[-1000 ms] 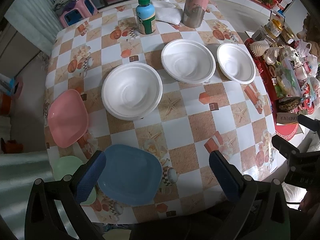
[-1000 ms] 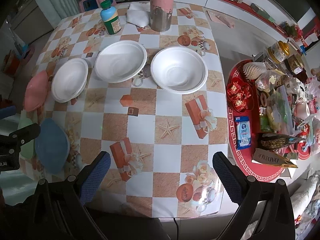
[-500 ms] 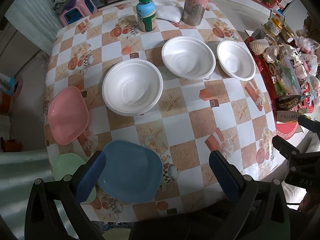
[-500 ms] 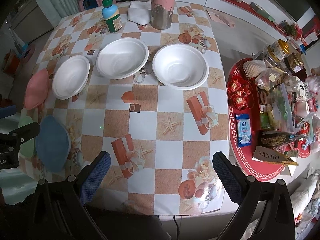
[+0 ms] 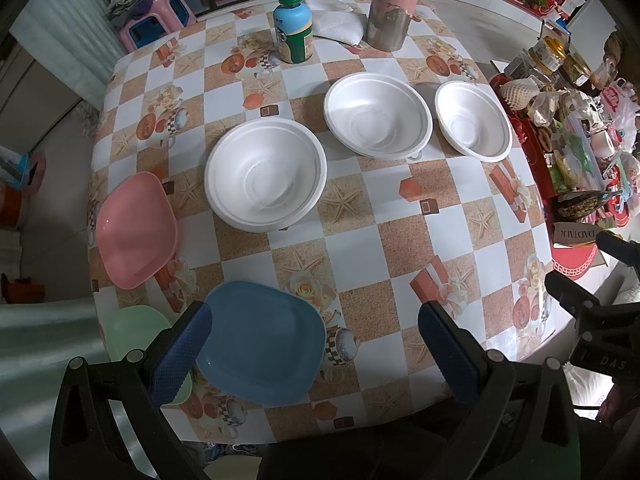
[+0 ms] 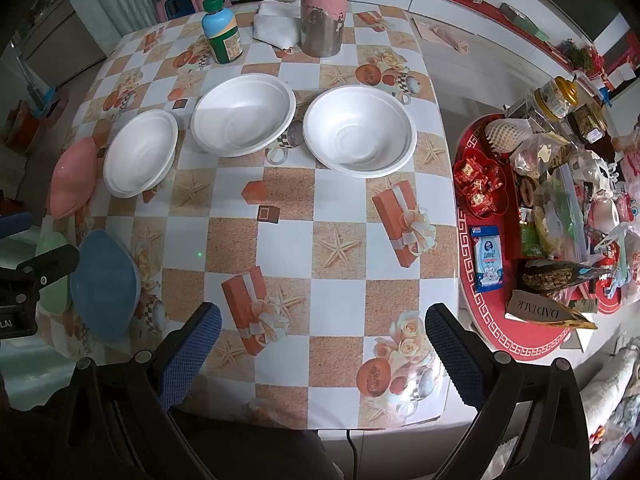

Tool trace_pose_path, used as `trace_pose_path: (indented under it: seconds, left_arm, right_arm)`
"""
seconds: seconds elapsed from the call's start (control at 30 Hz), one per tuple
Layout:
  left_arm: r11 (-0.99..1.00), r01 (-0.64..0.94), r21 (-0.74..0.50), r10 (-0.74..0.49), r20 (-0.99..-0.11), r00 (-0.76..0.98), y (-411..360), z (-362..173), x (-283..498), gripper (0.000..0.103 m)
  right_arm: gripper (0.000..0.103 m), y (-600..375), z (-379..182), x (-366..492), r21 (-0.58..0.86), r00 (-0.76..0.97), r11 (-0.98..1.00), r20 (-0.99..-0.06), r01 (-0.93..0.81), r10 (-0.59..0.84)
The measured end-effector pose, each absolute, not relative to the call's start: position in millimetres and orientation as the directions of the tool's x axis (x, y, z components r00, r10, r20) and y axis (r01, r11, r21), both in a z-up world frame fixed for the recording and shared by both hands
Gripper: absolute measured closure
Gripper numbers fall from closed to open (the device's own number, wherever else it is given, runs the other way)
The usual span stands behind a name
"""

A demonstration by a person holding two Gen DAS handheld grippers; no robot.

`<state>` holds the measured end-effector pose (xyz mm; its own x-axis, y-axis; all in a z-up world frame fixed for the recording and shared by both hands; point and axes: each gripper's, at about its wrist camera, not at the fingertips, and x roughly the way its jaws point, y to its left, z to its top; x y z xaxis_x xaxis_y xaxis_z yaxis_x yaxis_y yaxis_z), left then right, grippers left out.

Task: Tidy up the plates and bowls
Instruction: 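Move the left tool toward the blue square plastic plate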

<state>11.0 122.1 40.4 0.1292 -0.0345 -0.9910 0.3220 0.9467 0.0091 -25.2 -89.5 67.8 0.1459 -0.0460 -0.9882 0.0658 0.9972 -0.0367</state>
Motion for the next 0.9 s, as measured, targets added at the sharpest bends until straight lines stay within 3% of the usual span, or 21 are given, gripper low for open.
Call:
trace_pose_path:
  seconds: [0.6, 0.9]
  left_arm:
    - [0.949, 0.315, 0.022, -0.024, -0.990, 0.141, 125, 41, 9, 0.000]
    - [0.980, 0.198, 0.028, 0.005, -0.994, 0.114, 165, 32, -6, 0.000]
  right_arm:
    - [0.001, -90, 68, -25, -0.032, 0.159, 0.998, -0.986, 0.058, -0.041]
    - [0.001, -79, 59, -31, 0.002, 0.125, 0.999, -0.992, 0.044, -0.003]
